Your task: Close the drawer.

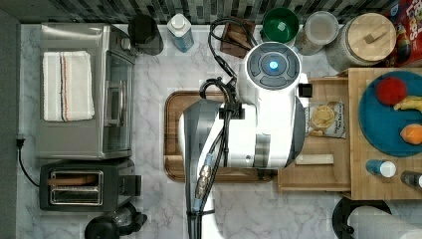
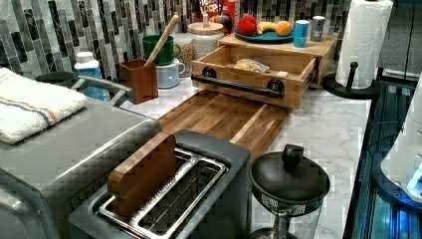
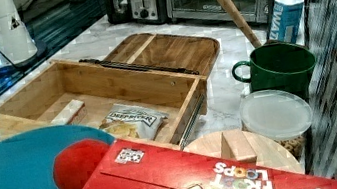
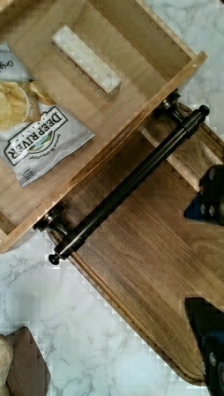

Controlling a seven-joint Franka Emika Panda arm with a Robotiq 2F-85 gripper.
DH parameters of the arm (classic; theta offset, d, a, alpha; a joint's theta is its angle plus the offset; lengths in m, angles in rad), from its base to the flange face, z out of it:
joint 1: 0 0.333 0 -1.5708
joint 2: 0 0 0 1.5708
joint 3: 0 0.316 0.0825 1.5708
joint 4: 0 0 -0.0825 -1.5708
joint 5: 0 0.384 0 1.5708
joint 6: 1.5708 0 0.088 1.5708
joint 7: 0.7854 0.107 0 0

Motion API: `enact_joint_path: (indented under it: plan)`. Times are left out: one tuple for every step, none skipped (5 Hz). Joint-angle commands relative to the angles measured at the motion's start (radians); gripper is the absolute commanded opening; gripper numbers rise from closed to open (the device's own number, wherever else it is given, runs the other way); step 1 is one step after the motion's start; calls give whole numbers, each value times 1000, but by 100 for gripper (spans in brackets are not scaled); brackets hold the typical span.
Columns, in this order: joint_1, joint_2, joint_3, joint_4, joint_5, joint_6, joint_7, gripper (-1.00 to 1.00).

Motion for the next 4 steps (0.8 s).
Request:
enact_joint_path:
  plan:
    - [-1, 0, 1, 0, -1, 1, -13, -100]
    - [-3, 0, 3, 0, -1, 1, -13, -100]
    - [-2, 18, 30, 4, 91, -26, -106, 100]
    - [26, -37, 56, -120, 75, 112, -231, 100]
